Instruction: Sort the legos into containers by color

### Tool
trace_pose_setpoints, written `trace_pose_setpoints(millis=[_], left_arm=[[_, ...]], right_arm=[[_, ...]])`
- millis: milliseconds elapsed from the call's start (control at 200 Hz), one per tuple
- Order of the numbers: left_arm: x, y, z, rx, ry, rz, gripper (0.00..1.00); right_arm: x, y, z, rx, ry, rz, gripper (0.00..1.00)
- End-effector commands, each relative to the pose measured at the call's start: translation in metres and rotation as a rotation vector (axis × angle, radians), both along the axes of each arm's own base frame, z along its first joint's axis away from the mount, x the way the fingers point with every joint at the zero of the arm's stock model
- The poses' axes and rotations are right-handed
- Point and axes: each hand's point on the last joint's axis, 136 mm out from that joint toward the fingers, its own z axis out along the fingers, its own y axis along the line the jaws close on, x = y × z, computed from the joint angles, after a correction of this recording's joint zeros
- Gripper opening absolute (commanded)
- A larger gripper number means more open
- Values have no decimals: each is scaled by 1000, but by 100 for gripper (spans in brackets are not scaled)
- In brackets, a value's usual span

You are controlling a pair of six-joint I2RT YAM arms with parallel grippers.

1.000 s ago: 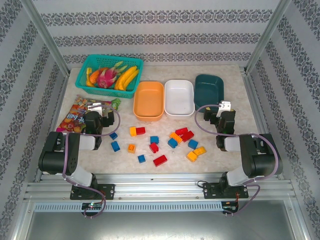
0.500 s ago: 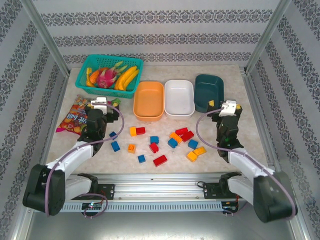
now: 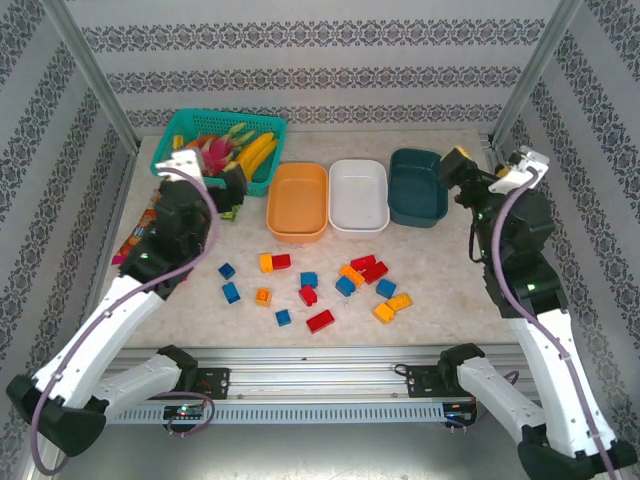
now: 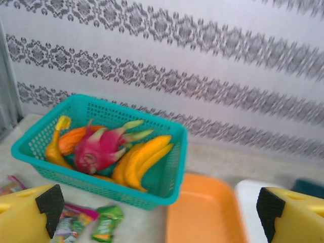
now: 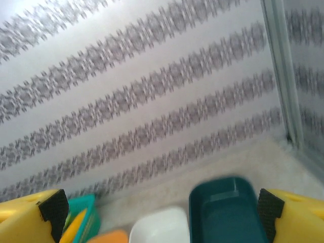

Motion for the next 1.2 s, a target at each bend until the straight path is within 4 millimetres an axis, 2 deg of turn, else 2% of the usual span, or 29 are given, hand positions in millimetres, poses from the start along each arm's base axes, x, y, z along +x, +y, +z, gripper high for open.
trace_pose_setpoints(millis=[0,100,180,255,340,430,535,694,869,1014,1194], left_arm=[[-25,4,-65,-138,281,3,100],[-27,-17,-71,-168,345,-106,100],[-32,-34,-84,-175,448,-190,100],[-40,-57,-98,-194,533,-306,100],[-54,-79,-114,-204,613,-422,100],[-71,-101,-128,-216,660,-529,98],[-90,-130,-132,-263,656,-686,94],[-118,-163,-140,-254,670,-854,92],[-132,-178,-157,-200,725,-893,91],[-132,-186,-158,-210,711,-900,91],[-135,-197,-156,-198,715,-932,91]], right_arm=[[-19,20,-105,157,469,63,98],[-31,9,-114,136,591,-6,88],[-44,4,-127,143,710,-62,80],[-60,2,-149,176,840,-120,74],[-77,5,-181,260,969,-173,62],[-85,16,-218,351,1068,-187,61],[-91,31,-260,465,1173,-202,61],[-96,45,-304,609,1265,-239,60],[-96,56,-337,699,1328,-269,58],[-96,62,-363,738,1368,-273,57],[-93,66,-381,744,1409,-266,59]])
